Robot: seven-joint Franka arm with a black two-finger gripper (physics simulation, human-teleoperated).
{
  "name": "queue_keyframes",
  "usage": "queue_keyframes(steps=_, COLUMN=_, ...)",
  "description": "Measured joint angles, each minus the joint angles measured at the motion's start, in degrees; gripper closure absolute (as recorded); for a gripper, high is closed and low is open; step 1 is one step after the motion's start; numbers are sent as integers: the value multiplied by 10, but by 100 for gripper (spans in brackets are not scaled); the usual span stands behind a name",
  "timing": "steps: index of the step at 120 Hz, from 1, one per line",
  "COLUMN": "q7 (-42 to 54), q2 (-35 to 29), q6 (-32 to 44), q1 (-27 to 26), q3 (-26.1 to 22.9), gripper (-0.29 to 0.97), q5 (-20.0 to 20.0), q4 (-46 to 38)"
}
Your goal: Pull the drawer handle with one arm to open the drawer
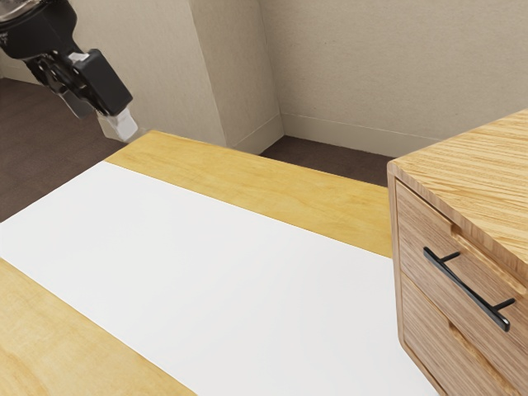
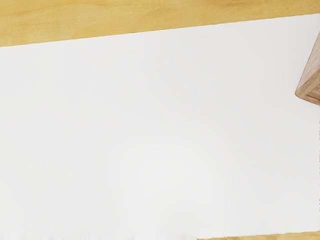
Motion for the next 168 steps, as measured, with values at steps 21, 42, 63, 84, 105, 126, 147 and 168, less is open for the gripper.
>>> queue_keyframes(steps=21, q7=5, q2=-2, q6=-49, q1=0, q3=-5, gripper=0, q5=0, q4=-6)
queue_keyframes(steps=42, q7=72, q2=-13, q6=-93, q1=0, q3=17, gripper=0, q5=-2, q4=-4)
queue_keyframes(steps=63, q7=236, q2=-23, q6=-107, q1=-3, q3=-15, gripper=0, q5=-22, q4=-4)
queue_keyframes(steps=84, q7=390, q2=-97, q6=-44, q1=-6, q3=-47, gripper=0, q5=-44, q4=-117)
queue_keyframes(steps=105, q7=505, q2=-126, q6=52, q1=-17, q3=-74, gripper=0, q5=-56, q4=-201)
queue_keyframes(steps=126, q7=592, q2=-143, q6=113, q1=-24, q3=-99, gripper=0, q5=-61, q4=-232)
queue_keyframes(steps=147, q7=660, q2=-153, q6=168, q1=-41, q3=-113, gripper=0, q5=-62, q4=-263)
queue_keyframes(steps=168, q7=709, q2=-153, q6=205, q1=-45, q3=-163, gripper=0, q5=-68, q4=-264)
